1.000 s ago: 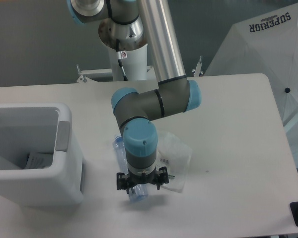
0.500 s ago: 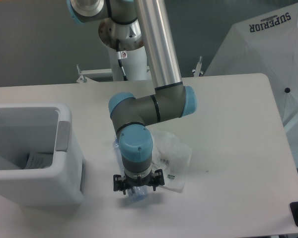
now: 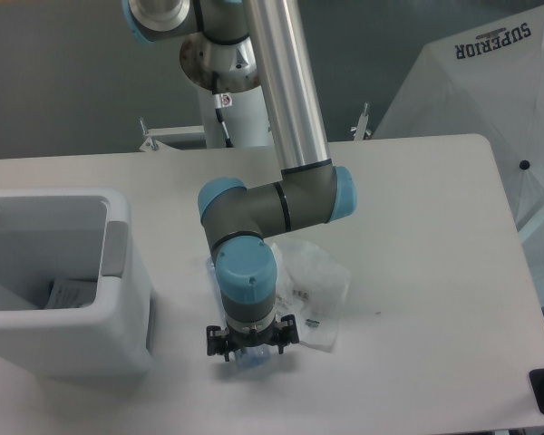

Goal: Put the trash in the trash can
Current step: 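Close the gripper around the middle of the water bottle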

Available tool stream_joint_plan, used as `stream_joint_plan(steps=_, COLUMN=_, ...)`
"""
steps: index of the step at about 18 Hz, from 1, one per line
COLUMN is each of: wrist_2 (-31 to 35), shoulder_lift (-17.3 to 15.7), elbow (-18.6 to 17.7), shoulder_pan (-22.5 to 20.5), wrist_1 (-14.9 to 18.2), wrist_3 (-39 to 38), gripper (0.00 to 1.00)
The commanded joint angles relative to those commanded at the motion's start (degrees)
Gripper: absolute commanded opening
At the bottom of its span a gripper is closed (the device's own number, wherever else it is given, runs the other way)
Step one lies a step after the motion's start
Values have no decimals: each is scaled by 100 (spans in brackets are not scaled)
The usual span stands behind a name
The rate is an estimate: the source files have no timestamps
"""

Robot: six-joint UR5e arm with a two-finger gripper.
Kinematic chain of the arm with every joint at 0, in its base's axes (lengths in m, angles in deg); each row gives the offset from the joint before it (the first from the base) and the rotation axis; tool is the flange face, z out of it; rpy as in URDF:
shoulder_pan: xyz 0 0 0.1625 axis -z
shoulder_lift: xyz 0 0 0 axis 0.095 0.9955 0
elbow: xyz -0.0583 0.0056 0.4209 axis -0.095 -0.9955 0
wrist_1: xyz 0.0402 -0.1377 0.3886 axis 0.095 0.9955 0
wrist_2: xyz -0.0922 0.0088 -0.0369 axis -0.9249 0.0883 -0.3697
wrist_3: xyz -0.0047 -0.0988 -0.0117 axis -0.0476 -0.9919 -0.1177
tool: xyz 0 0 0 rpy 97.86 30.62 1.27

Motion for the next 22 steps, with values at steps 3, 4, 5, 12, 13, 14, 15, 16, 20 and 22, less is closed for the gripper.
stream_joint_plan(steps=3, wrist_2=-9, shoulder_lift=26, elbow=18, shoulder_pan=-9, wrist_1=0, wrist_3=0, gripper=98)
stream_joint_plan(steps=4, wrist_2=-9, shoulder_lift=18, elbow=18, shoulder_pan=0, wrist_1=0, wrist_3=0, gripper=93)
stream_joint_plan(steps=5, wrist_2=-9, shoulder_lift=18, elbow=18, shoulder_pan=0, wrist_1=-9, wrist_3=-9, gripper=89)
stream_joint_plan(steps=12, wrist_2=-9, shoulder_lift=9, elbow=0, shoulder_pan=0, wrist_1=-18, wrist_3=9, gripper=73)
stream_joint_plan(steps=13, wrist_2=-17, shoulder_lift=9, elbow=0, shoulder_pan=9, wrist_1=-18, wrist_3=17, gripper=73)
stream_joint_plan(steps=14, wrist_2=-18, shoulder_lift=9, elbow=0, shoulder_pan=9, wrist_1=-18, wrist_3=9, gripper=71)
stream_joint_plan(steps=15, wrist_2=-18, shoulder_lift=0, elbow=0, shoulder_pan=9, wrist_1=-18, wrist_3=0, gripper=70)
stream_joint_plan(steps=16, wrist_2=-26, shoulder_lift=0, elbow=0, shoulder_pan=17, wrist_1=-18, wrist_3=-9, gripper=70)
stream_joint_plan(steps=20, wrist_2=-62, shoulder_lift=-35, elbow=17, shoulder_pan=26, wrist_1=-18, wrist_3=0, gripper=67)
stream_joint_plan(steps=22, wrist_2=-62, shoulder_lift=-44, elbow=18, shoulder_pan=26, wrist_1=-18, wrist_3=9, gripper=66)
